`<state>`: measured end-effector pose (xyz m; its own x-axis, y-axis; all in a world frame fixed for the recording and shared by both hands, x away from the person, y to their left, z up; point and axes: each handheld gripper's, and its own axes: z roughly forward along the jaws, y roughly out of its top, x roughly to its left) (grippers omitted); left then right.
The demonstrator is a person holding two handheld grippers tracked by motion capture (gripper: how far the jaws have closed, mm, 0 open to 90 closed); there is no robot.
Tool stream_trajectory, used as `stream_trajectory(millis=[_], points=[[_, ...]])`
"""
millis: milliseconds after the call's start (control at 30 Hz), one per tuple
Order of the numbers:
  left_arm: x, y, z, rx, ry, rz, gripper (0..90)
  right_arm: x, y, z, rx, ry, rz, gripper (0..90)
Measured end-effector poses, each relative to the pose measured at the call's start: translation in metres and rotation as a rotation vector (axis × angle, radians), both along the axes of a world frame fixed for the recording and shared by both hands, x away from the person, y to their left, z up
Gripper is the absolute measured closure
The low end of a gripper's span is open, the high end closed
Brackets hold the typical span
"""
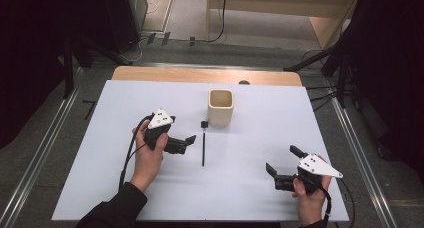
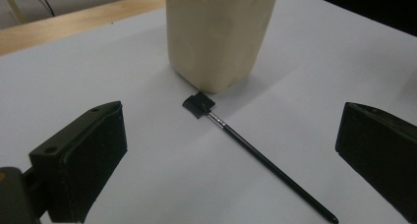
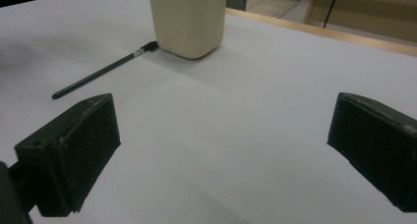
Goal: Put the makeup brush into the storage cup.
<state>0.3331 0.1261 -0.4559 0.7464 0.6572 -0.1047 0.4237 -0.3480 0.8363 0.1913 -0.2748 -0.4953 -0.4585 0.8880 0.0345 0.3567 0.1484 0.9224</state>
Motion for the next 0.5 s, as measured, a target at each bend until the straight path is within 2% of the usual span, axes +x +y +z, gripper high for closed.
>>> stream_trajectory(millis=[67, 167, 233, 267, 300, 433, 467, 500], points=[[0.002, -0.001, 0.0, 0.008, 0.011, 0.005, 0.0, 0.0, 0.0, 0.0, 0.002, 0.0, 0.001, 0.0], [0.008, -0.01, -0.004, 0.043, 0.075, 0.023, 0.0, 0.001, 0.0, -0.001, 0.001, 0.002, 0.002, 0.0], [0.009, -0.012, -0.005, 0.055, 0.08, 0.024, 0.0, 0.001, 0.0, -0.001, -0.001, 0.005, 0.002, 0.0], [0.011, -0.015, -0.007, 0.072, 0.094, 0.025, 0.0, 0.002, 0.0, -0.001, -0.002, 0.006, 0.003, 0.0], [0.014, -0.021, -0.011, 0.102, 0.129, 0.038, 0.0, 0.002, 0.0, -0.002, -0.001, 0.008, 0.002, 0.0], [0.017, -0.028, -0.014, 0.125, 0.161, 0.032, 0.0, 0.002, 0.001, -0.002, -0.001, 0.011, 0.003, 0.0], [0.016, -0.035, -0.017, 0.197, 0.164, 0.046, 1.3, 0.002, 0.001, -0.002, -0.001, 0.012, 0.003, 0.0], [0.016, -0.035, -0.017, 0.197, 0.164, 0.046, 3.2, 0.002, 0.001, -0.002, -0.001, 0.012, 0.003, 0.0]])
